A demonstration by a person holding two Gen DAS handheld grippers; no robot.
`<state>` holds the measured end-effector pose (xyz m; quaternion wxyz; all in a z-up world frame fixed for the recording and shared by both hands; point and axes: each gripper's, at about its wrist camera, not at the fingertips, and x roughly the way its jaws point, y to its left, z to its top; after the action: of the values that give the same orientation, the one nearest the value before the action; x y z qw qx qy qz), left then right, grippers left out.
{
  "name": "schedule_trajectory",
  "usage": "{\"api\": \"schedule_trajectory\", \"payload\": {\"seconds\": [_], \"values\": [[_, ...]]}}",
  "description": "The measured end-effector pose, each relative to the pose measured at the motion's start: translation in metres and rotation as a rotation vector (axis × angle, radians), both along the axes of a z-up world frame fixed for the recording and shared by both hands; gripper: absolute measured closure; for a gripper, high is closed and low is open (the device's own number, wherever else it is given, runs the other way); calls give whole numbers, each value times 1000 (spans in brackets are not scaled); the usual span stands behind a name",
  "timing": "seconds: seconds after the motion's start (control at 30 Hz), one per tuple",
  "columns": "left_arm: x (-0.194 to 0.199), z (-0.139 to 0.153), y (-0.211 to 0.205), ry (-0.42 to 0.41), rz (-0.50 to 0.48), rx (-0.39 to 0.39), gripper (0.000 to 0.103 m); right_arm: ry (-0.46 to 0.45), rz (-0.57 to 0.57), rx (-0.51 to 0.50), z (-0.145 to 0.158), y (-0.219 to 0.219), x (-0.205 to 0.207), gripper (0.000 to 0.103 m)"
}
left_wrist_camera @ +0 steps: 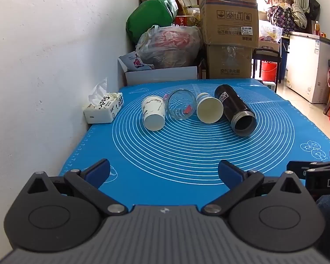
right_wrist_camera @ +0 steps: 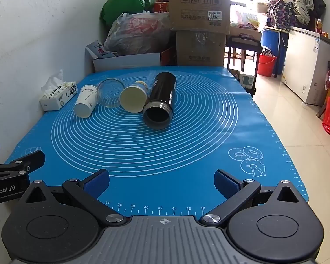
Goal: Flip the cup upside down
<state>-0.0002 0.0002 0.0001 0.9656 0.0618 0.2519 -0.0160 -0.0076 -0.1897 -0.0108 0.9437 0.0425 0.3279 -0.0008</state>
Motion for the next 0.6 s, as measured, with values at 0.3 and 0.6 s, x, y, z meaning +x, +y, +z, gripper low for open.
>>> {"api": "schedule_trajectory", "payload": {"seconds": [0.3, 0.6], "values": [[9, -6, 2, 14, -11, -4, 0, 11, -1, 14, -1, -4, 2, 0], [4, -2, -1, 14, -11, 9, 0, 2, -4, -8, -4, -2, 1, 0]]}}
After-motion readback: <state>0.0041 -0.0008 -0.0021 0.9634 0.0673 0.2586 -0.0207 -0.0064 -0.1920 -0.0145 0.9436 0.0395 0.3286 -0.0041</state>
